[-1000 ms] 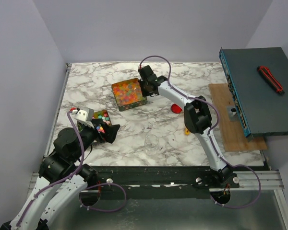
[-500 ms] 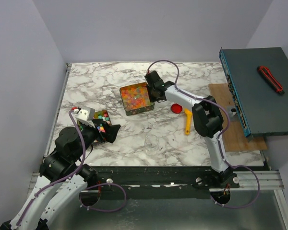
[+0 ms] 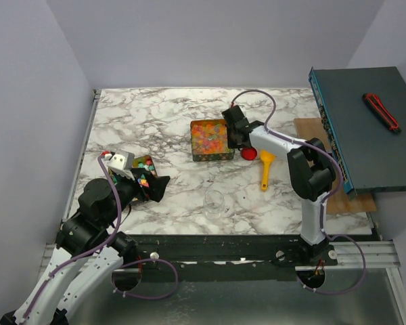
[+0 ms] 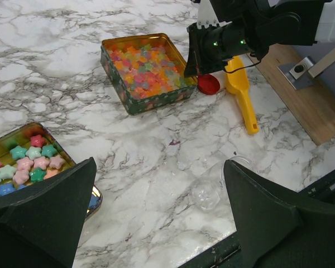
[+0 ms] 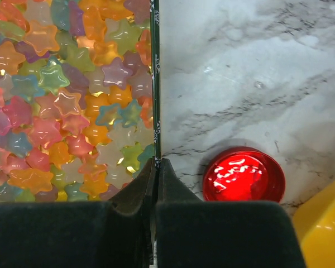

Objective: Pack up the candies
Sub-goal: Move the storage box to the center of the board.

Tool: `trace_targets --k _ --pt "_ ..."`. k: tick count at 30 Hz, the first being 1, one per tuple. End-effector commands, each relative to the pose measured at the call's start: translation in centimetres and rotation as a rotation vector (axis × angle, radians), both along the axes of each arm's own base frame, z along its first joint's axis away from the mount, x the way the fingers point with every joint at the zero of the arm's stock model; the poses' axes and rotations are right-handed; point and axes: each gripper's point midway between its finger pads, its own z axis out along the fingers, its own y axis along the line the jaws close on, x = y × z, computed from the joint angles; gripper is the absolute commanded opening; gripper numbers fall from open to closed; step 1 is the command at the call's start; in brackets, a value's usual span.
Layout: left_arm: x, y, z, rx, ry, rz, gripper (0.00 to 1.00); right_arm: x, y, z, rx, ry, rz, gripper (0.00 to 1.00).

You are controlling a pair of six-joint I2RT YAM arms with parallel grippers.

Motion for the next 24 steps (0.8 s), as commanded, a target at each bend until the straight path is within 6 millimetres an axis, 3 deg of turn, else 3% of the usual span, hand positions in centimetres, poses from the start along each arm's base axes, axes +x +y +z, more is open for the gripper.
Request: trace_targets --k 1,9,16,24 --pt "0.4 0.3 -0.6 0.018 0.017 0.023 0.99 0.7 -2.0 1.8 0.008 -0.068 -0.089 0.01" --pt "0.8 0.2 -1.3 0.017 0.051 0.042 0.99 -0.4 -3.0 2.3 0.011 -0.078 -0.124 0.01" --pt "1.1 0.4 -2.0 0.018 0.087 0.069 0.99 -0.6 -2.5 4.3 0.058 -0.099 -0.114 0.26" --pt "1.9 1.4 -2.9 0.01 0.138 0.167 0.99 -1.4 -3.0 8.0 0.083 -0.143 -0.109 0.33"
